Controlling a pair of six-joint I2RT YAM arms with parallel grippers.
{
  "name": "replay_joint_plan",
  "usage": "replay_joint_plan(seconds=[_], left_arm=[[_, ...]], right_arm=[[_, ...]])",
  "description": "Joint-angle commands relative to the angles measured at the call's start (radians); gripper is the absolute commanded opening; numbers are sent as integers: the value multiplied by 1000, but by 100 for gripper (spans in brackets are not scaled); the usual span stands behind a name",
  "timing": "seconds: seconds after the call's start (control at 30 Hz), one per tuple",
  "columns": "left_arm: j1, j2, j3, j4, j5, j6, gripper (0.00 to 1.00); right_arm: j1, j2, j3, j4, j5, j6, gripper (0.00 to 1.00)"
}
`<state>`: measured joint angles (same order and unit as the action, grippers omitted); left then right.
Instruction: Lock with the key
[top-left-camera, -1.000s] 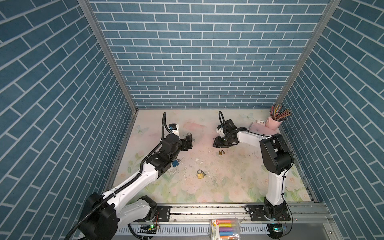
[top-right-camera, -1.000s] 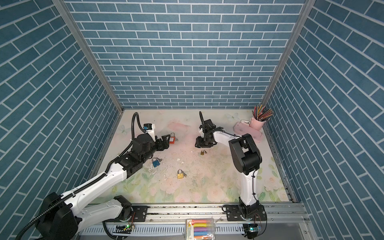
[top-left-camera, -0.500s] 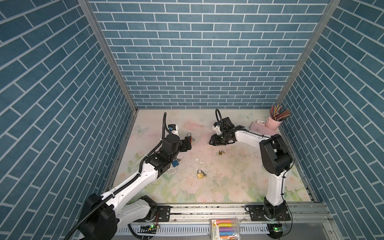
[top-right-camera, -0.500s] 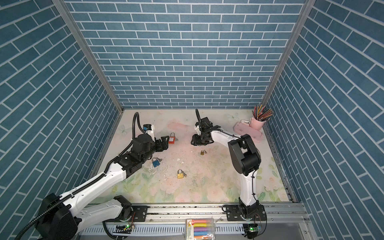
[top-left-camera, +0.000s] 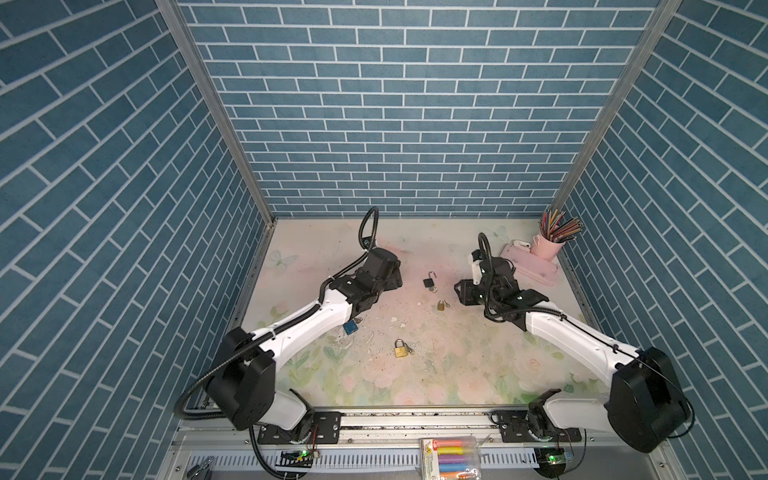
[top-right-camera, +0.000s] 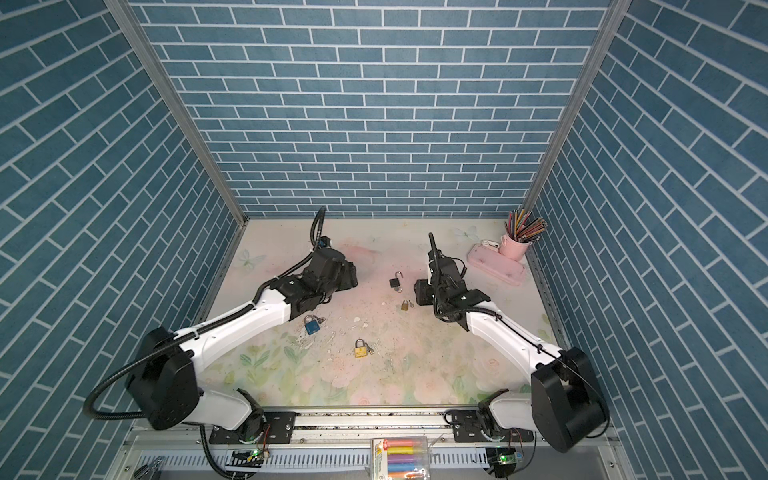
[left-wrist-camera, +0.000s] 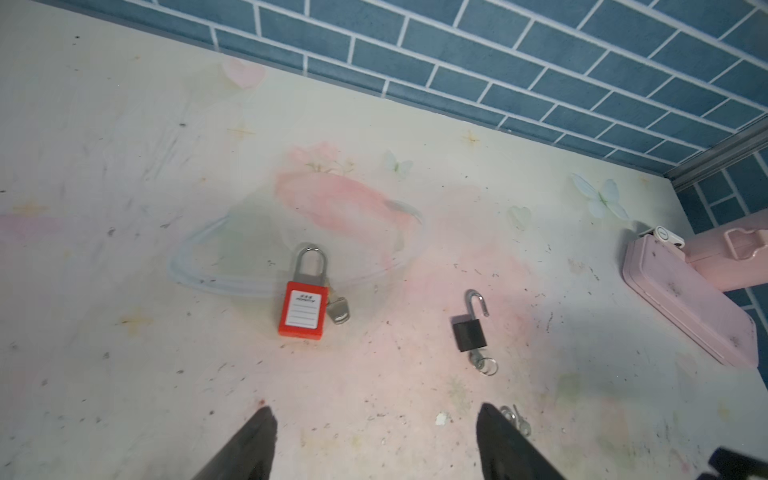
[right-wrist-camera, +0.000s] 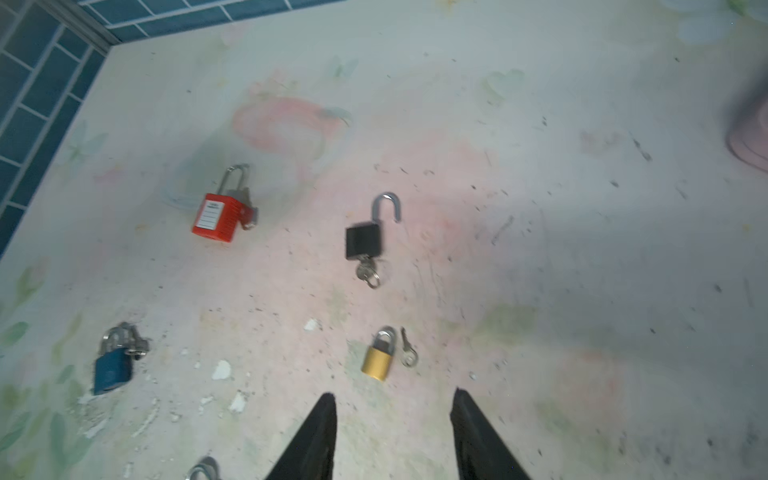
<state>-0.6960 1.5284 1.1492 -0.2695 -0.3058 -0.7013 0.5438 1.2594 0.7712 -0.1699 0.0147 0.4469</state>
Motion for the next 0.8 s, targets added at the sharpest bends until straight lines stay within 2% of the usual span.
replay_joint_plan(seconds=[0.0, 0.17, 0.37, 0.57, 0.77], left_arm=[[-39, 116, 129, -86, -67, -73, 76], [-96, 372, 427, -301, -165, -200, 72], [-152, 643, 791, -510, -208, -236, 72], [-180, 803, 982, -588, -236, -270, 69], [-184, 905, 1074, -601, -213, -254, 65]], right_arm=[[-2, -82, -67, 46, 82, 74, 46], [1, -167, -140, 27, 98, 84, 46], [2, -238, -194, 20, 98, 76, 46], [0, -287, -220, 2, 98, 59, 47], [0, -323, -256, 32, 102, 48, 47]])
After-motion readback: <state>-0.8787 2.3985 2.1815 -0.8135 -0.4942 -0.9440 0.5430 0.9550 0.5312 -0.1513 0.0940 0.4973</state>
